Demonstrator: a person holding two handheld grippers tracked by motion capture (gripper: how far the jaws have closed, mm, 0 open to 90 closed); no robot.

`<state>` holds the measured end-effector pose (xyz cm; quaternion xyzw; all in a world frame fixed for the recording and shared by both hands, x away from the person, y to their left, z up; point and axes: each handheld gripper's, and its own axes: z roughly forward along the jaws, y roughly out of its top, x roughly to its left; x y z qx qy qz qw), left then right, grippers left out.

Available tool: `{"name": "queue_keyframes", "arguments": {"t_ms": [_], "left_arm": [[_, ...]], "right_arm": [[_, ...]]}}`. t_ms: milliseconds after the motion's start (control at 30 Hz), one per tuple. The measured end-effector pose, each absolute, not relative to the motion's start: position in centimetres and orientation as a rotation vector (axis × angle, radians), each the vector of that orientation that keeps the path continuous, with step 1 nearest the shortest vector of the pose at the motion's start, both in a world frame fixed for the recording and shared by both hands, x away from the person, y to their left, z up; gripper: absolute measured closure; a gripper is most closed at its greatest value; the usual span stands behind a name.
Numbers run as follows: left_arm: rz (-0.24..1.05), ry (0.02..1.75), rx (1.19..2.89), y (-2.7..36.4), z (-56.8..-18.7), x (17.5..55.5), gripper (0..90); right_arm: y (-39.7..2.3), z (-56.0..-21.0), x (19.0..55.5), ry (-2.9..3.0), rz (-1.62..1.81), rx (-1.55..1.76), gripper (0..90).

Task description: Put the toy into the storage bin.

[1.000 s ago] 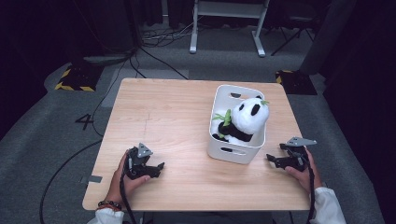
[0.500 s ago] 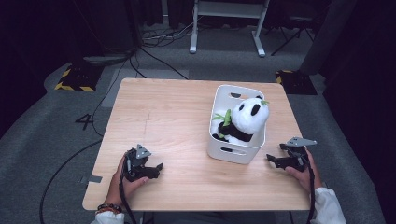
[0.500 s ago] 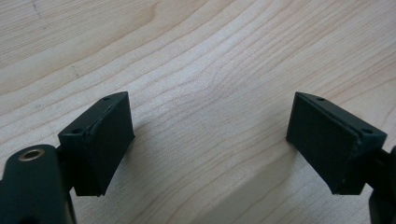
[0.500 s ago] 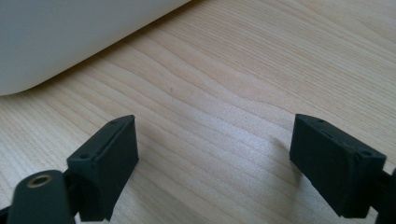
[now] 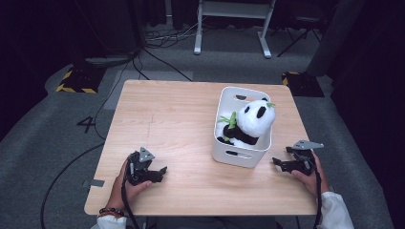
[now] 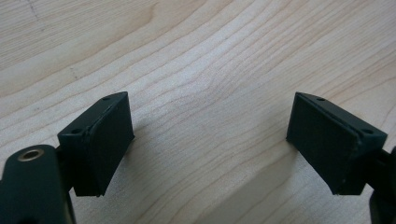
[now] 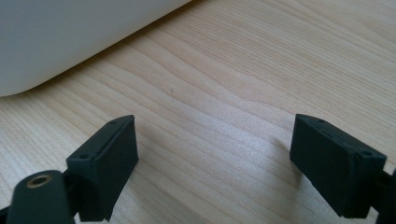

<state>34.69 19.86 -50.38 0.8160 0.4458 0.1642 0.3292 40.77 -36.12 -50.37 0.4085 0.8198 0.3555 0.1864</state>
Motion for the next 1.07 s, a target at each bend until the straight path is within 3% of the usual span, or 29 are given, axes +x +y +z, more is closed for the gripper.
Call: {"name": "queue_keyframes", "arguments": {"t_ms": [1067], "left_arm": [[0.429, 1.162, 2.137, 19.84, -50.39, 34.78, 14.7]], "right_arm": [[-36.13, -50.36, 40.81, 2.314, 1.001, 1.144, 15.1]]}}
